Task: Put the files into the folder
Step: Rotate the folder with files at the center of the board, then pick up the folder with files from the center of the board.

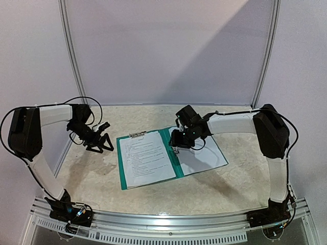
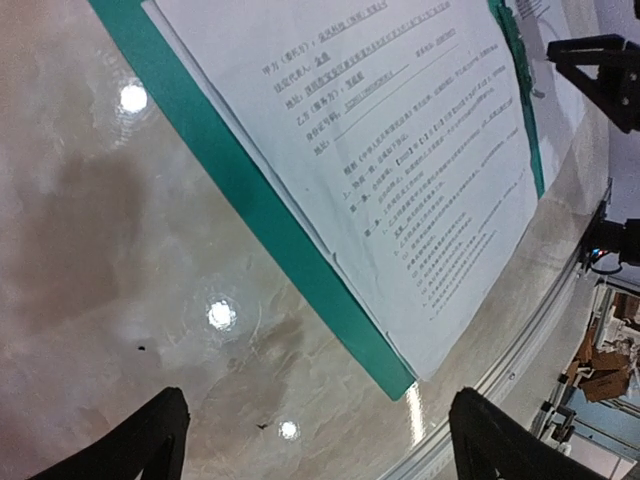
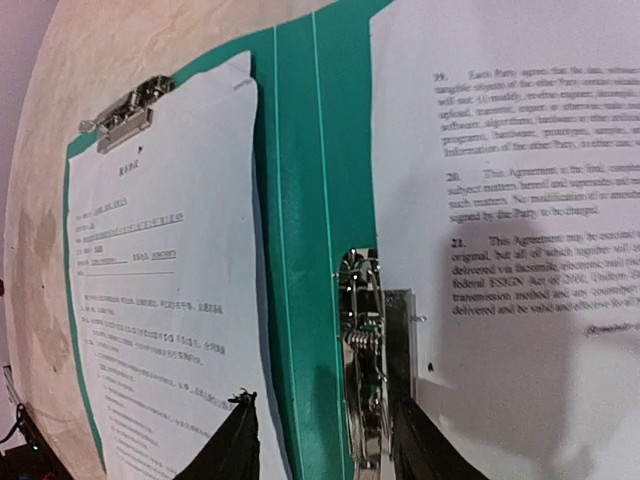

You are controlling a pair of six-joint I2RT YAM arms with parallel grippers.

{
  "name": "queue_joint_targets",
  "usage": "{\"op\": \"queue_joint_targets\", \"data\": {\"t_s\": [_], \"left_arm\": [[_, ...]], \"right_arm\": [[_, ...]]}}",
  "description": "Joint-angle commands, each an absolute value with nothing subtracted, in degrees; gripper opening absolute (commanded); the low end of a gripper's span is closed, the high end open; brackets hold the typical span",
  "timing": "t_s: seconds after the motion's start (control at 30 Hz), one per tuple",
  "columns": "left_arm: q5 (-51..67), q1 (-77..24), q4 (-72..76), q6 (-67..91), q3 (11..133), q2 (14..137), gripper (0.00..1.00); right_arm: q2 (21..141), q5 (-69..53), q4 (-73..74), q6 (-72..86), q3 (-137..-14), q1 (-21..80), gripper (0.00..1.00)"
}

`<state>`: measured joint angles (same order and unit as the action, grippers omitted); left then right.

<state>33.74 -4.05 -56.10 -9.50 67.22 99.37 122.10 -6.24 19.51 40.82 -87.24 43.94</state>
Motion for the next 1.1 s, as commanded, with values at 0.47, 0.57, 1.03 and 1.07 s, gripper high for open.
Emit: {"op": "queue_joint_targets", "data": {"t_s": [0.47, 0.57, 1.03, 1.07], "left_arm": [[41.8, -3.7, -48.7, -4.5, 62.0, 101.9, 0.87], [41.3, -3.7, -48.5, -4.7, 61.9, 101.3, 0.88], [40.6, -3.9, -48.2, -5.3, 61.8, 97.6, 0.88], [40.6, -4.0, -48.1, -5.4, 61.8, 97.3, 0.87]], "right_arm": [[107.9, 39.1, -0.3, -21.3, -66.8, 80.8, 0.56], [112.7, 46.3, -1.6, -26.0, -67.7, 84.1, 0.56], [123.1, 51.8, -6.6, -39.8, -65.5, 84.9, 0.55], [123.4, 51.4, -6.3, -40.5, -65.9, 84.6, 0.55]]}}
